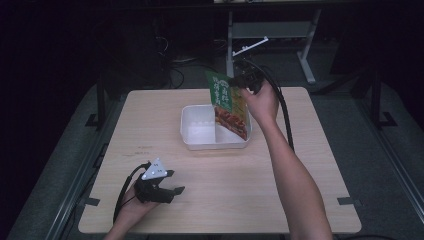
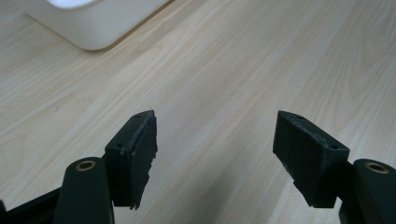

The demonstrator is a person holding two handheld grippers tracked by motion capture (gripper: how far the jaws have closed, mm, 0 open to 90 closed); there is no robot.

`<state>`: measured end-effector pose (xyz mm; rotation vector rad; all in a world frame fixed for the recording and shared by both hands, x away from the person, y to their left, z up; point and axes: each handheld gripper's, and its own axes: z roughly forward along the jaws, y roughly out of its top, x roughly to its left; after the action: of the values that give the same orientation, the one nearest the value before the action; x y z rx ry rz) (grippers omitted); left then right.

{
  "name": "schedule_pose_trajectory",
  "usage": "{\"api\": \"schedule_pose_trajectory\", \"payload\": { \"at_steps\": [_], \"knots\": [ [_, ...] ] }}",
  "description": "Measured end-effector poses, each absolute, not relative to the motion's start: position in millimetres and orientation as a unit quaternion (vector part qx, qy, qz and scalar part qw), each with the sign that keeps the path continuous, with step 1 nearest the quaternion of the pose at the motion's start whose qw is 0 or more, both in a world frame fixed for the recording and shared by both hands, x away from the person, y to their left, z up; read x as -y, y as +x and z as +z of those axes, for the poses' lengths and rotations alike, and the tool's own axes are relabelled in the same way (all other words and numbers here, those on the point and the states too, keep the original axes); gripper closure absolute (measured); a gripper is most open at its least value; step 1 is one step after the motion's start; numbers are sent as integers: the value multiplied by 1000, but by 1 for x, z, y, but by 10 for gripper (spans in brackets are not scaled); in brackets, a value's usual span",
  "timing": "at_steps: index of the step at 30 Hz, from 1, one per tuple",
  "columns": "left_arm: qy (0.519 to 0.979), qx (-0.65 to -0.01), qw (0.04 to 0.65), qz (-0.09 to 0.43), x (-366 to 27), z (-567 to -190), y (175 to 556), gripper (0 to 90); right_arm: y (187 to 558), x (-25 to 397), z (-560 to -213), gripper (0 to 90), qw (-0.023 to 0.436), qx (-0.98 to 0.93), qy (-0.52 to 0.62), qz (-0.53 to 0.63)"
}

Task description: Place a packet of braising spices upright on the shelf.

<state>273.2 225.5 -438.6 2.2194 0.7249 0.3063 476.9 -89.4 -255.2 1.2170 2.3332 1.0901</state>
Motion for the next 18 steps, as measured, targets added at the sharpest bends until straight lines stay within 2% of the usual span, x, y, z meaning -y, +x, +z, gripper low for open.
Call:
{"api": "schedule_pose_trajectory", "payload": {
  "at_steps": [18],
  "knots": [
    [871,-283,382,120,-224,-439,273,298,472,100,-265,892,135,-816,435,356]
  ]
}}
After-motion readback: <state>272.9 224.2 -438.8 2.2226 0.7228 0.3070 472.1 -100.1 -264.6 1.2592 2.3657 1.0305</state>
